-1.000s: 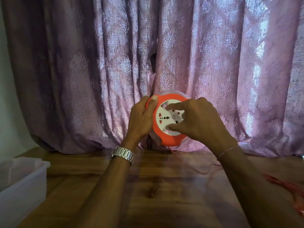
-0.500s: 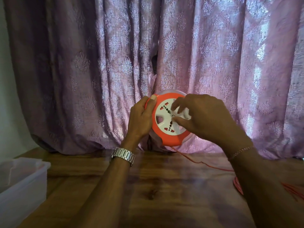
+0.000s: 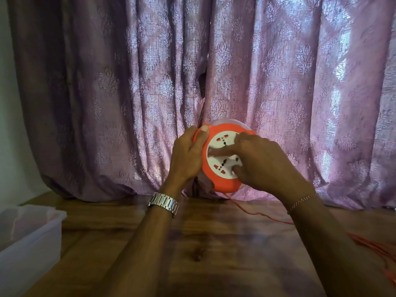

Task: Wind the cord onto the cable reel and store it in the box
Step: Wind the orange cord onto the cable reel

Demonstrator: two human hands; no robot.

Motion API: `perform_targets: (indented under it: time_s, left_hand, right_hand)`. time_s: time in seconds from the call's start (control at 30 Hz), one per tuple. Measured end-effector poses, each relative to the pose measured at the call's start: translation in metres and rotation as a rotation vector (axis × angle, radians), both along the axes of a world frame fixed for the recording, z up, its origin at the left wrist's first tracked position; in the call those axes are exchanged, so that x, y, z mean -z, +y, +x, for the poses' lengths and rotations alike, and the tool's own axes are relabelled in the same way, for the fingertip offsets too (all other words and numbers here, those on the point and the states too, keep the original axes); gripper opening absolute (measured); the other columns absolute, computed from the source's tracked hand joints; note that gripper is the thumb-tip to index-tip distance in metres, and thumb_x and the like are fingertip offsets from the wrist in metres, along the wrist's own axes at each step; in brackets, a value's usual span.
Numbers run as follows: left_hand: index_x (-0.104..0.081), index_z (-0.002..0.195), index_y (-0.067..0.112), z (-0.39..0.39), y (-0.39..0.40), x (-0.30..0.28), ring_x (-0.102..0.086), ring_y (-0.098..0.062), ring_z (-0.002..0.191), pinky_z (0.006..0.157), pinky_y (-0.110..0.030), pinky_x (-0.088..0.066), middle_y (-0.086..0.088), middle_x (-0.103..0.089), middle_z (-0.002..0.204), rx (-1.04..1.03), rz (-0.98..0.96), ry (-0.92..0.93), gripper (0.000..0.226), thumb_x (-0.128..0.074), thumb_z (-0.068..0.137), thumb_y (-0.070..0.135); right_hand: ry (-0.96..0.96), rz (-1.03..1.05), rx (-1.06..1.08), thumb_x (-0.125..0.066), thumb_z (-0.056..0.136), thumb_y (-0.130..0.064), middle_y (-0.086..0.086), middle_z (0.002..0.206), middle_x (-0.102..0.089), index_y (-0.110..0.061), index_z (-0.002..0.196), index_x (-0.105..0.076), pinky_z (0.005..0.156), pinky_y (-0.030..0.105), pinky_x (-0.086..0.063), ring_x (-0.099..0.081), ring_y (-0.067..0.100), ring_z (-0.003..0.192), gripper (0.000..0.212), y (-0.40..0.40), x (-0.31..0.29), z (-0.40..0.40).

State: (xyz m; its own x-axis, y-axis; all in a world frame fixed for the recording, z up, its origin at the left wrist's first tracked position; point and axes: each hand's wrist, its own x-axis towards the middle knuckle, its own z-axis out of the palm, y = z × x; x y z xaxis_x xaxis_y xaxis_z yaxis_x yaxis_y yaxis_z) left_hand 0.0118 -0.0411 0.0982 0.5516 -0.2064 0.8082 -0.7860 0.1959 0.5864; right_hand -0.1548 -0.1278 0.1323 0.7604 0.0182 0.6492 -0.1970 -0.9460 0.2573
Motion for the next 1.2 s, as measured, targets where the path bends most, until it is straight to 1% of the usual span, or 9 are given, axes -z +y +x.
perform_targets:
  time_s: [0.17,0.33,0.47,0.57,0.63,0.8,0.9,1.0,1.2]
  left_hand:
    - [-0.053,0.072,0.016,0.0,0.0,-0.002,-0.053,-0.017,0.066,0.066,-0.042,-0.045,0.007,-0.058,0.063,0.04,-0.043,0.035,0.05,-0.05,0.096,0.06]
    - [-0.056,0.073,0.018,0.001,0.003,-0.002,-0.06,-0.022,0.07,0.069,-0.045,-0.05,0.002,-0.063,0.069,0.043,-0.044,0.036,0.049,-0.05,0.093,0.063]
    - [-0.058,0.082,0.007,0.002,0.001,0.002,-0.065,-0.037,0.076,0.074,-0.057,-0.053,-0.011,-0.068,0.075,0.028,-0.018,0.001,0.061,-0.047,0.092,0.067]
    - [-0.061,0.086,0.008,0.002,-0.001,0.003,-0.068,-0.038,0.08,0.075,-0.059,-0.054,-0.013,-0.071,0.078,0.024,-0.001,-0.006,0.064,-0.045,0.092,0.069]
    - [-0.063,0.088,0.008,0.003,0.0,0.003,-0.07,-0.038,0.082,0.077,-0.059,-0.055,-0.012,-0.072,0.08,0.039,-0.005,0.005,0.064,-0.046,0.092,0.069]
    - [-0.064,0.091,0.004,-0.002,0.002,0.001,-0.069,-0.034,0.08,0.077,-0.057,-0.055,-0.016,-0.071,0.082,0.065,-0.043,0.027,0.067,-0.047,0.09,0.069]
    - [-0.058,0.084,0.003,-0.002,0.004,0.0,-0.064,-0.027,0.074,0.075,-0.057,-0.052,-0.019,-0.067,0.08,0.066,-0.06,0.026,0.065,-0.049,0.091,0.067]
    - [-0.059,0.084,0.005,0.001,0.004,0.0,-0.065,-0.04,0.078,0.076,-0.058,-0.053,-0.02,-0.068,0.081,0.079,-0.069,0.034,0.061,-0.05,0.093,0.065]
    - [-0.051,0.068,0.021,0.003,0.002,0.0,-0.049,-0.013,0.062,0.065,-0.036,-0.04,0.01,-0.055,0.06,0.068,-0.047,0.039,0.044,-0.052,0.1,0.052]
  right_hand:
    - [-0.284,0.226,-0.062,-0.066,0.062,-0.071,0.001,0.095,-0.074,-0.04,0.12,-0.062,0.074,0.034,-0.053,-0.066,0.028,0.084,0.065,-0.005,0.002,0.008]
    - [-0.303,0.192,-0.039,-0.056,0.067,-0.076,0.004,0.106,-0.072,-0.032,0.122,-0.062,0.072,0.033,-0.048,-0.063,0.03,0.09,0.07,-0.001,0.005,0.012]
    - [-0.319,0.049,0.118,-0.052,0.064,-0.083,0.004,0.085,-0.073,-0.04,0.111,-0.067,0.06,0.03,-0.042,-0.066,0.028,0.078,0.066,-0.006,0.002,0.006]
    - [-0.235,0.049,0.057,-0.062,0.072,-0.068,-0.01,0.089,-0.072,-0.041,0.105,-0.067,0.064,0.031,-0.048,-0.065,0.02,0.085,0.043,-0.01,-0.007,-0.002]
    - [-0.1,0.049,-0.05,-0.067,0.081,-0.042,-0.012,0.111,-0.063,-0.043,0.104,-0.066,0.072,0.038,-0.051,-0.058,0.017,0.104,0.024,-0.012,-0.01,-0.006]
    - [0.141,0.069,-0.076,-0.058,0.085,-0.007,-0.007,0.144,-0.033,-0.058,0.114,-0.057,0.086,0.039,-0.05,-0.037,0.018,0.131,0.059,-0.009,-0.007,-0.004]
    - [0.111,0.009,-0.062,-0.059,0.086,-0.014,-0.006,0.141,-0.033,-0.059,0.115,-0.055,0.078,0.035,-0.048,-0.036,0.019,0.13,0.054,-0.003,-0.004,-0.003]
    - [0.042,0.017,-0.043,-0.06,0.084,-0.019,-0.005,0.133,-0.04,-0.063,0.114,-0.053,0.075,0.035,-0.047,-0.043,0.019,0.123,0.054,0.0,-0.004,-0.003]
    - [-0.176,0.068,0.055,-0.068,0.065,-0.064,-0.005,0.103,-0.067,-0.064,0.121,-0.046,0.07,0.034,-0.045,-0.061,0.025,0.094,0.06,0.0,0.0,0.004]
